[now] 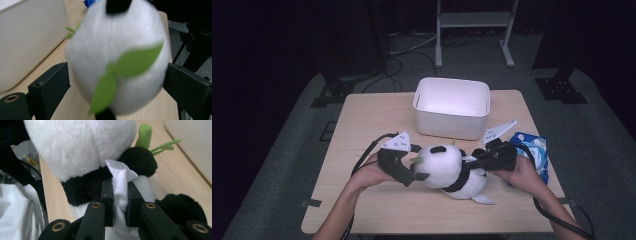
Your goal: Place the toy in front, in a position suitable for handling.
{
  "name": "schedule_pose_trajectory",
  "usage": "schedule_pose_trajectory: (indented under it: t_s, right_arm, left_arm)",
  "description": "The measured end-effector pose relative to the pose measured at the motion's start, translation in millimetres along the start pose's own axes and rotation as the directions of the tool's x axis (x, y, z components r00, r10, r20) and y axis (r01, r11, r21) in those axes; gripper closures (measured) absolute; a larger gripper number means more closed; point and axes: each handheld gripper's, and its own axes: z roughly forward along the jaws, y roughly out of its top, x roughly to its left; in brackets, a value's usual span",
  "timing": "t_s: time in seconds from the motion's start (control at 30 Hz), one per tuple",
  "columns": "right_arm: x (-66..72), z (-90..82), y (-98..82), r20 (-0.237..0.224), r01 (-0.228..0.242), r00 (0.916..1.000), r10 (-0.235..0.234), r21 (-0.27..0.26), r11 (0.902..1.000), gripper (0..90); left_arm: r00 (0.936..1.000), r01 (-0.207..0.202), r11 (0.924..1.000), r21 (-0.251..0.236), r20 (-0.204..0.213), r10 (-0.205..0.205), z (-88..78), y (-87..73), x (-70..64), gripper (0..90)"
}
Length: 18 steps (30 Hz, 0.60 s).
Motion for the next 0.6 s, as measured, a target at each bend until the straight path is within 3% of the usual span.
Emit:
schedule_pose_trajectory:
  t_s: [0.17,0.3,0.47,0.6]
  right_arm:
    - [-2.9,-3.1,-7.3,0.001,-0.015,0.9999,0.015,-0.005,0.9999,79.6]
    - [-3.3,-3.3,-9.2,-0.007,-0.022,0.9997,0.022,-0.013,0.9997,79.6]
    - [-4.1,-3.3,-12.1,-0.028,-0.036,0.9990,0.035,-0.031,0.9989,79.6]
    - [-3.0,2.2,-13.5,-0.054,-0.049,0.9975,0.046,-0.049,0.9976,79.6]
  left_arm:
    - [0.9989,0.025,0.9997,0.005,0.041,-0.025,12.8,-3.6,1.3,4.0]
    - [0.9984,0.011,0.9993,0.035,0.056,-0.013,26.7,-4.0,-2.0,4.8]
    - [0.9989,-0.012,0.9999,-0.002,0.044,0.012,19.7,1.5,-2.9,19.6]
    - [0.9985,-0.045,0.9990,-0.001,0.031,0.045,9.7,9.3,-4.5,21.3]
